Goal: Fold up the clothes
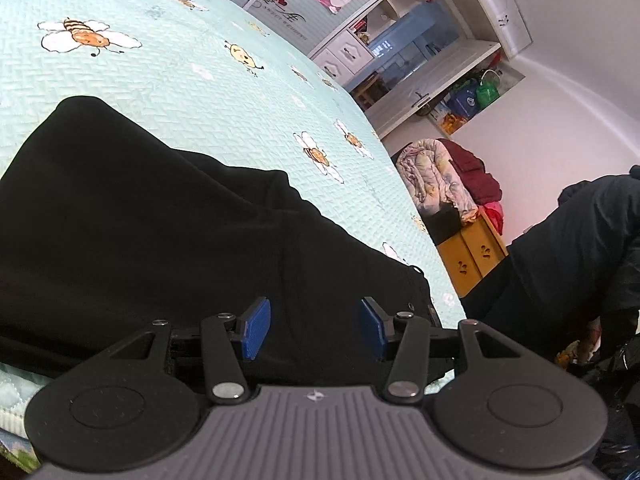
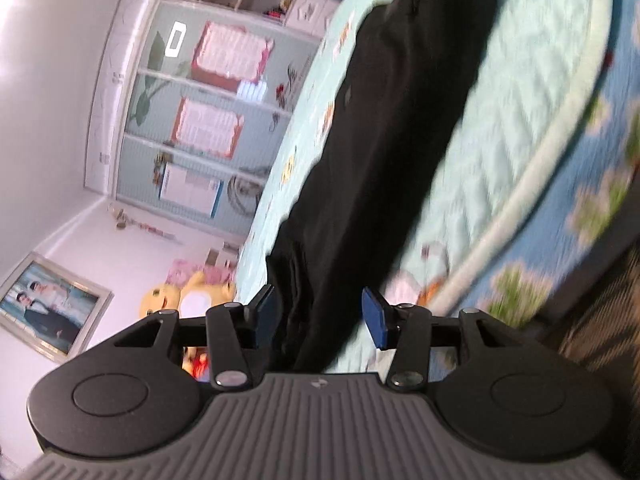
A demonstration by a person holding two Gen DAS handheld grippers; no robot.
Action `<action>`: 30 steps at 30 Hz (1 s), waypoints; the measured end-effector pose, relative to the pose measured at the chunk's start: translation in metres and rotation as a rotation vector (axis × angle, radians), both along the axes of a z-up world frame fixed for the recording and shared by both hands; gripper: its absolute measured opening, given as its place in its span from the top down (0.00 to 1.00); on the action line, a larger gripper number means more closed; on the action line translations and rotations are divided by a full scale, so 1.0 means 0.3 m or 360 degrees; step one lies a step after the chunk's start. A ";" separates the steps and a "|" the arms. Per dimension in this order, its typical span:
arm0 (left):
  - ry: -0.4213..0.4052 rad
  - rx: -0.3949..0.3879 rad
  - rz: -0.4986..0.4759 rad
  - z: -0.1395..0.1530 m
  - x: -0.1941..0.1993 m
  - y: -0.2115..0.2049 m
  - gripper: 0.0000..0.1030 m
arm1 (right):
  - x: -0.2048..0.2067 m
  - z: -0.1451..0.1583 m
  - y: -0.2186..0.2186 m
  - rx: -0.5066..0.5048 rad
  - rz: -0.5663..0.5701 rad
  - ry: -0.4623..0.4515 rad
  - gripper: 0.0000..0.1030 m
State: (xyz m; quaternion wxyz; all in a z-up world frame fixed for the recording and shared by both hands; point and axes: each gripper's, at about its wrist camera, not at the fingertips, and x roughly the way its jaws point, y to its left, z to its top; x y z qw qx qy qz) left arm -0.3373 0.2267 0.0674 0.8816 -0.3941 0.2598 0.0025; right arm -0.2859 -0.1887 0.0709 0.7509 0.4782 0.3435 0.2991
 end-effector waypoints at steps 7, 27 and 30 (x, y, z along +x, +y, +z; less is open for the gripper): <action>0.0010 0.0025 -0.0074 -0.026 0.029 -0.007 0.50 | 0.104 0.054 -0.196 -0.0049 -0.0379 -0.0052 0.41; 0.0138 0.0001 -0.0033 -0.111 0.401 -0.062 0.50 | 0.387 -0.071 -0.303 0.0001 -0.0443 0.0231 0.35; 0.0216 -0.0031 -0.0035 -0.172 0.433 -0.066 0.51 | 0.408 -0.076 -0.309 0.0041 -0.0436 0.0243 0.33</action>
